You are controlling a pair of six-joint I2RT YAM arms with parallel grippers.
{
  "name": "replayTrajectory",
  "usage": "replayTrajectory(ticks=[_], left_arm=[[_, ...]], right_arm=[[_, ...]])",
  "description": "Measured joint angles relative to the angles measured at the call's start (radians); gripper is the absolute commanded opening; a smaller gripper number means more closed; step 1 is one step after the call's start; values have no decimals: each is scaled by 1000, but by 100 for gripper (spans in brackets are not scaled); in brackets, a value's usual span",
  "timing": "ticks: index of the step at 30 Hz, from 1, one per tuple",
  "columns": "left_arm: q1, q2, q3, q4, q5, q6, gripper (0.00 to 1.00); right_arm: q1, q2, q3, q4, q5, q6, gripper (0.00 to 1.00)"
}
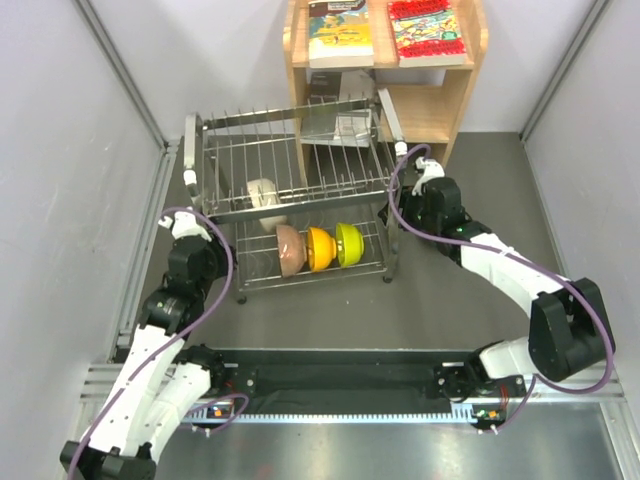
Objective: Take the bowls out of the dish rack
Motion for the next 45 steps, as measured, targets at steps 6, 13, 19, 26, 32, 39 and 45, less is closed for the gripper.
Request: replayTrajectory(ticks=[6,13,19,26,32,39,45], left_arm=[[-6,-95,8,-136,-34,-38,0],[-8,-159,106,-395,-153,-129,0],[-8,-175,160,-528,-254,-193,0],[-3,-151,160,-552,-364,-254,0],[-2,-85,160,-537,-441,-312,0],[-1,-30,144,-507,-517,-377,0],[-1,-8,138,-505,-549,-415,0]], right_arm=[[27,0,0,3,-23,14,69],[107,0,0,3,-26,48,69],[189,56,49,3,-14,78,69],[249,180,153,22,21,97,69],[291,256,209,53,38,116,69],[294,294,249,66,57,126,70],[300,286,246,53,92,122,72]])
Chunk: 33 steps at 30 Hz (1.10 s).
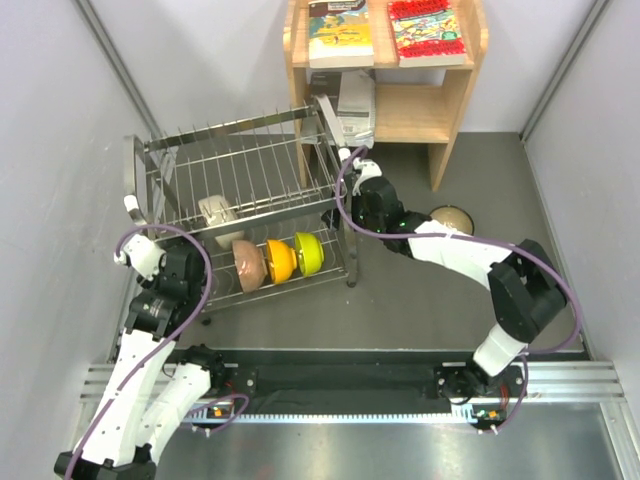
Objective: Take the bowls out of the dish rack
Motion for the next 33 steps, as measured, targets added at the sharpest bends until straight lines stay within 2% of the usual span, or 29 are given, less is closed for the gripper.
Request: replayTrajectory(ticks=[3,5,6,10,14,19,23,26,30,32,33], left_arm=[[-1,-2,0,-14,-3,-15,0],[-1,-14,0,-27,-5,-20,0],[-2,-20,0,-34,-3,-19,0],[-2,-32,-1,-48,-1,-14,0],[-2,-36,-2,-52,3,-13,0],[-2,-40,-5,-48,5,-8,0],[-2,-40,-6,-45,6,-4,0],[-1,-40,-6,-44,6,-3,0],[0,-40,-7,-40,9,1,0],[2,-40,-8,-36,11,4,0],[3,-40,-10,-33,11,6,0]], right_arm=[[-1,-30,-27,-10,43,-9,74],[-2,-61,-55,-22,68,-18,92],[-5,-88,-77,-37,74,-24,93],[-31,-196,-146,-82,110,-42,92],[-111,-281,-197,-108,118,-51,91],[-197,-342,-237,-128,115,-60,81],[-202,-410,-284,-151,97,-73,74],[-153,-494,-323,-185,92,-79,63],[10,-678,-369,-238,116,-70,50],[45,-773,-387,-255,117,-60,47],[50,-822,-397,-260,121,-50,51]])
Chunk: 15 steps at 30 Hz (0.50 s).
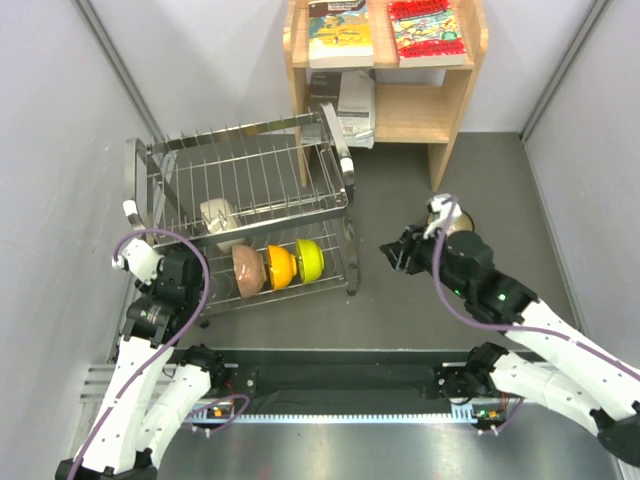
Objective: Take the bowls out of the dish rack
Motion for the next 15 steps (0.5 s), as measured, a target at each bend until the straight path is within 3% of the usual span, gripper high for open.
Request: replayTrajectory(ticks=[2,6,15], left_arm=[[2,0,-3,8,2,4,0],[2,0,-6,14,2,6,0],[2,-3,-6,15,3,12,0]], right_arm=[[3,-66,-16,-8,7,13,63],[31,-41,-23,5,10,25,72],[148,230,-23,53,40,28,75]])
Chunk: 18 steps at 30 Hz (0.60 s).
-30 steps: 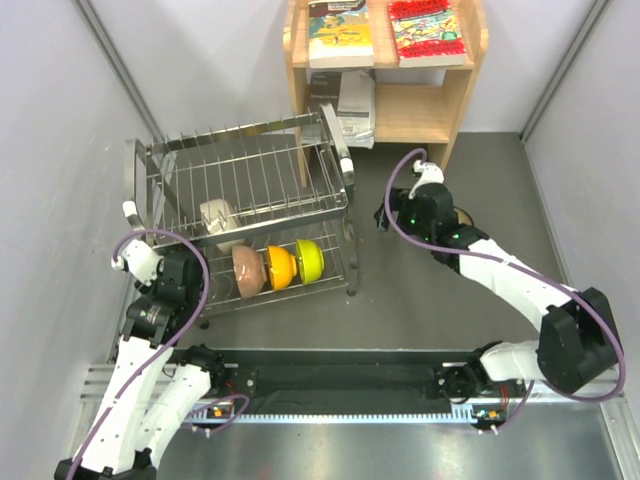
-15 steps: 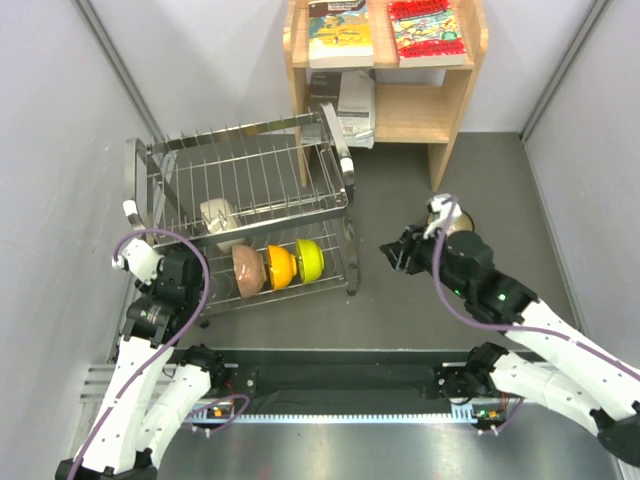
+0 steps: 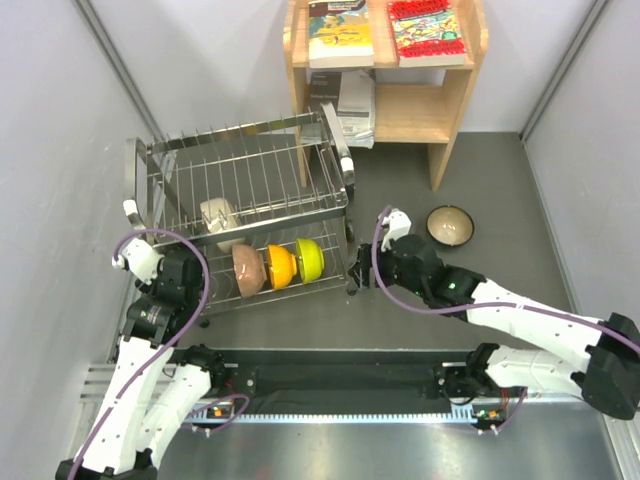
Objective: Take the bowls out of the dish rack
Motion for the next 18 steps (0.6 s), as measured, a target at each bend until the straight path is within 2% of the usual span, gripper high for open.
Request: replayTrajectory(ticks=[3,5,6,7,18], left_arm=[[0,-2,0,0,1,2,0],[0,-2,0,0,1,2,0],[0,-4,0,0,1,3,0],[0,-6,-2,0,2,4,0],[-1,-28,-6,0,-1,6,0]], right_arm=[[0,27,1,26,10,0,72],[1,48,2,50,15,-2,67],[1,58,3,58,16,-4,63],[1,74,3,68,19,-4,53],[12,220,71,136,26,-67,15]])
